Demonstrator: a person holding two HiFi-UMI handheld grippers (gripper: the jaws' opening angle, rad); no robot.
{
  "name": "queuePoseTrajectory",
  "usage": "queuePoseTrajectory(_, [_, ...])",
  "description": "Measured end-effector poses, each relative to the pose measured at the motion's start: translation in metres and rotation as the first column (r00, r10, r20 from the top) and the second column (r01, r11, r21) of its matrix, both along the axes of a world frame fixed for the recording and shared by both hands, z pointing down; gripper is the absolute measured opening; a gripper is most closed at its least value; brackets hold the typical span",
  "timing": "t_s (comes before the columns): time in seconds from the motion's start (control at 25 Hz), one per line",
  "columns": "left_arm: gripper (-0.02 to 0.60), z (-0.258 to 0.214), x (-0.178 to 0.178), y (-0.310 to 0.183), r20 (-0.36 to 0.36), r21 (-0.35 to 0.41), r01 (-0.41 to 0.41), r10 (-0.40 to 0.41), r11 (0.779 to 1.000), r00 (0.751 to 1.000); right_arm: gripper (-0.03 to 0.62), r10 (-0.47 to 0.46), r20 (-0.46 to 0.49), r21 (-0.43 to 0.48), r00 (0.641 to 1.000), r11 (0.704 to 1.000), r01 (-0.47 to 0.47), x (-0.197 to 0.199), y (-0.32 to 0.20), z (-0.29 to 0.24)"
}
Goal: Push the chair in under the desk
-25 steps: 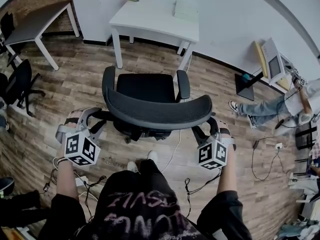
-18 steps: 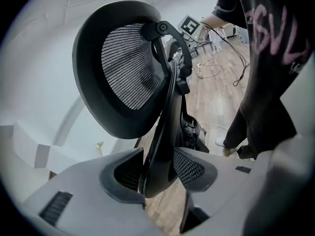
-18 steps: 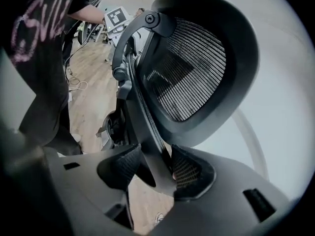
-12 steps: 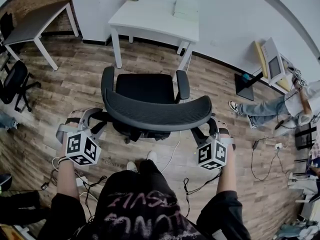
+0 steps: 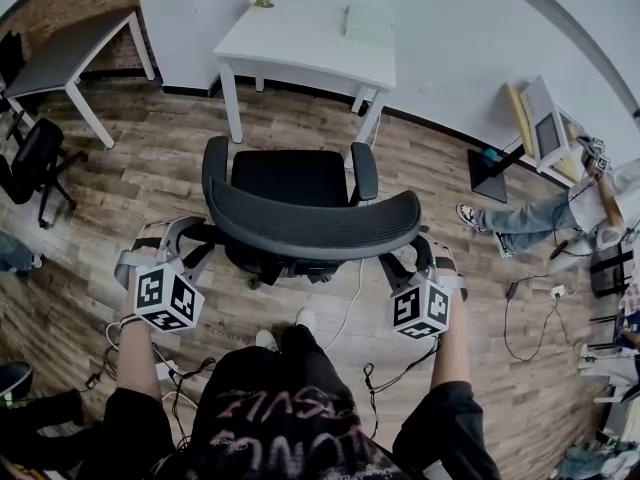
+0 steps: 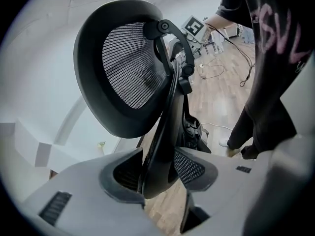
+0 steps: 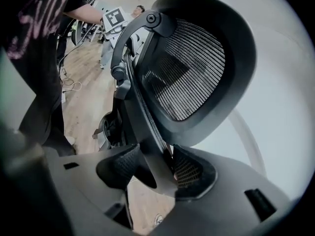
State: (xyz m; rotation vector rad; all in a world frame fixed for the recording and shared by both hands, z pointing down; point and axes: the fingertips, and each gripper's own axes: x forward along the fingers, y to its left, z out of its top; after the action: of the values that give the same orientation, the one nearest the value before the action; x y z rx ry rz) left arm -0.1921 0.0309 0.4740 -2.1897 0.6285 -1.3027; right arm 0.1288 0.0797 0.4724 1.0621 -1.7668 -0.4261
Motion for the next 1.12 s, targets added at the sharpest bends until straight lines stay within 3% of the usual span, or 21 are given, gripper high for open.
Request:
queuePoseTrajectory(0.88, [0.216, 0.005, -0.005, -0.094, 0.056, 0.037, 0.005, -0.007, 0.999, 0.998, 0.213, 0.01, -0.016, -0.01, 1.0, 1.0, -0.01, -0.012, -0.079, 0.001])
queuePoseTrajectory(1.12, [0.213, 0.004, 0.003, -0.109, 0.054, 0.007, -0.011, 0.01, 1.0, 0.999, 0.215, 0.004, -0.015, -0.023, 1.0, 1.0, -0.004, -0.005, -0.096, 0.0])
